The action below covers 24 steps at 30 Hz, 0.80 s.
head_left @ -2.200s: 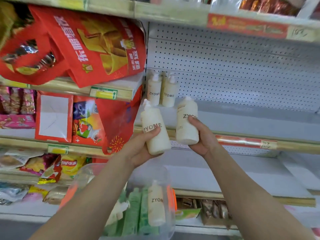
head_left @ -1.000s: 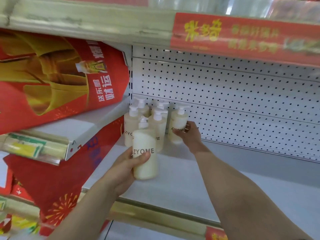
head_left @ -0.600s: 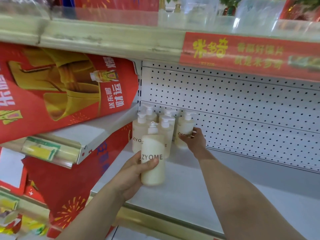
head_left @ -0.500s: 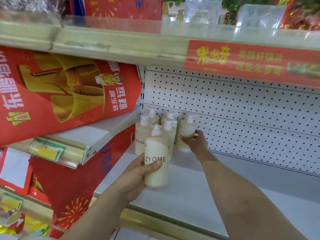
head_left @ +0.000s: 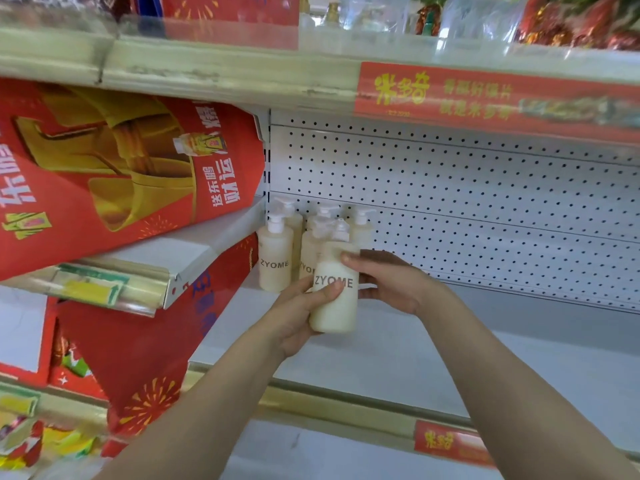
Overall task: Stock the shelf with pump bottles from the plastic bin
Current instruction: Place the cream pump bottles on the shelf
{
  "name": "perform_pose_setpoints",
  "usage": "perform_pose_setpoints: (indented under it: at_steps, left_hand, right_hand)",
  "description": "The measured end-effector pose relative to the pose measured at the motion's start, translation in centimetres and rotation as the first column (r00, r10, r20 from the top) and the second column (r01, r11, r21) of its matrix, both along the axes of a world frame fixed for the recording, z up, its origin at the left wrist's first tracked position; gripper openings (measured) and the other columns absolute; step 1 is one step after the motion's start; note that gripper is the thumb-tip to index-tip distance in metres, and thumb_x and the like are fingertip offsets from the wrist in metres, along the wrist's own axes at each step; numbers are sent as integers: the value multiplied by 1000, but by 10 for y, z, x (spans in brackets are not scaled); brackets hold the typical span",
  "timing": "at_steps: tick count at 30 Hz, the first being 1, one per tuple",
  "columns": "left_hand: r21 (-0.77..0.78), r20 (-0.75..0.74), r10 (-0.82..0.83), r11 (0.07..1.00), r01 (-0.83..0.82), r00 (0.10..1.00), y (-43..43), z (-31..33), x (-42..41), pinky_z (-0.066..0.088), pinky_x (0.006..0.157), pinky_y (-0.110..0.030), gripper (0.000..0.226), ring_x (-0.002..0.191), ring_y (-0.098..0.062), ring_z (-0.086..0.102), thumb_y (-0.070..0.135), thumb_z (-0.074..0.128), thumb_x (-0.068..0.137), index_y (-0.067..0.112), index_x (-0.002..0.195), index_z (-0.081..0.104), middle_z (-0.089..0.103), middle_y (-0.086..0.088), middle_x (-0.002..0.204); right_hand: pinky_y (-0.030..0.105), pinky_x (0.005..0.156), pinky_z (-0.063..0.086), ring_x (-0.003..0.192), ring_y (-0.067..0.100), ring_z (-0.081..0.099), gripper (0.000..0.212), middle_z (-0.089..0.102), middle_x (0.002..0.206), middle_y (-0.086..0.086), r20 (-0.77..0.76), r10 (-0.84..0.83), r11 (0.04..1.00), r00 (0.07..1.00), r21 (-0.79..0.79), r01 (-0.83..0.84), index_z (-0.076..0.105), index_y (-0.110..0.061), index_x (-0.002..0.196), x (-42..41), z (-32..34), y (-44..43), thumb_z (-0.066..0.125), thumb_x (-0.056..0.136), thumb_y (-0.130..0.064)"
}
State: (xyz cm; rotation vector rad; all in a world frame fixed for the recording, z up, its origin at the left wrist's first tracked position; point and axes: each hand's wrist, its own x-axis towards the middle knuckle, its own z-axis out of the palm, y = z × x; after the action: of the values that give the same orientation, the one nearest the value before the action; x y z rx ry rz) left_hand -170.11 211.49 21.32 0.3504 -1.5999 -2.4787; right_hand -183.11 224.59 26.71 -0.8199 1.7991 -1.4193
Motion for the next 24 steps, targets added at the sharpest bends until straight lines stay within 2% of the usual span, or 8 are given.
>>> perform_pose_setpoints:
  at_steps: [4, 7, 10, 12, 13, 17, 21, 24]
  left_hand:
    - [-81, 30, 39, 996, -36, 999, 5, -3, -16, 54, 93, -51, 74, 109, -23, 68, 35, 86, 64, 14, 129, 55, 71, -5, 118]
    - [-346, -14, 131, 929, -128, 991, 5, 1, -30, 53, 94, -34, 71, 114, -15, 62, 36, 86, 70, 15, 131, 54, 66, 1, 123]
    - [-613, -226, 407, 646, -454, 885, -12, 5, -51, 38, 93, -18, 63, 122, -9, 46, 26, 81, 80, 18, 135, 51, 50, 5, 133]
    - [-695, -352, 440, 468, -546, 826, -28, 4, -67, 33, 104, -21, 67, 128, -12, 42, 25, 80, 80, 18, 140, 49, 46, 2, 140]
    - [-721, -365, 439, 425, -548, 821, -35, 1, -75, 31, 108, -22, 68, 131, -14, 41, 24, 79, 81, 19, 141, 48, 46, 0, 143]
    - [-711, -306, 476, 462, -530, 825, -48, -9, -88, 40, 100, -27, 58, 125, -14, 49, 16, 74, 85, 26, 138, 51, 57, 7, 133]
    - [-684, -386, 508, 403, -609, 770, -53, -22, -92, 45, 100, -40, 37, 114, -21, 56, 10, 72, 85, 18, 119, 60, 64, 5, 119]
    - [-675, -431, 500, 374, -636, 751, -53, -25, -94, 45, 99, -45, 30, 111, -23, 58, 6, 74, 83, 12, 109, 61, 65, 2, 117]
  right_hand:
    - [35, 86, 55, 109, 22, 70, 46, 74, 116, 4, -9, -63, 998, 998, -24, 62, 66, -13, 123, -3, -2, 13, 79, 81, -26]
    - [32, 80, 56, 102, 19, 72, 44, 75, 111, 3, -30, -152, 988, 988, -29, 151, 66, -13, 119, -16, -3, 17, 82, 79, -21]
    - [36, 85, 58, 101, 17, 72, 58, 74, 113, 1, -66, -279, 960, 958, 5, 280, 61, -15, 120, -37, -14, 13, 89, 70, -22]
    - [39, 90, 57, 101, 17, 71, 66, 72, 111, 0, -95, -345, 937, 934, 31, 349, 57, -15, 122, -49, -24, 8, 92, 66, -21]
    - [40, 92, 57, 100, 17, 70, 69, 72, 109, 0, -103, -363, 929, 926, 35, 368, 56, -15, 123, -54, -27, 5, 93, 65, -19]
    - [44, 95, 55, 101, 18, 69, 78, 70, 109, 0, -160, -364, 929, 917, 6, 370, 52, -16, 128, -69, -38, -10, 94, 63, -19]
    - [30, 86, 53, 103, 14, 66, 79, 68, 113, -2, -293, -326, 941, 899, -9, 338, 49, -19, 131, -77, -44, -23, 93, 65, -20]
    - [32, 90, 52, 104, 15, 66, 82, 68, 112, -3, -367, -323, 938, 872, -2, 346, 51, -23, 131, -85, -48, -29, 94, 62, -24]
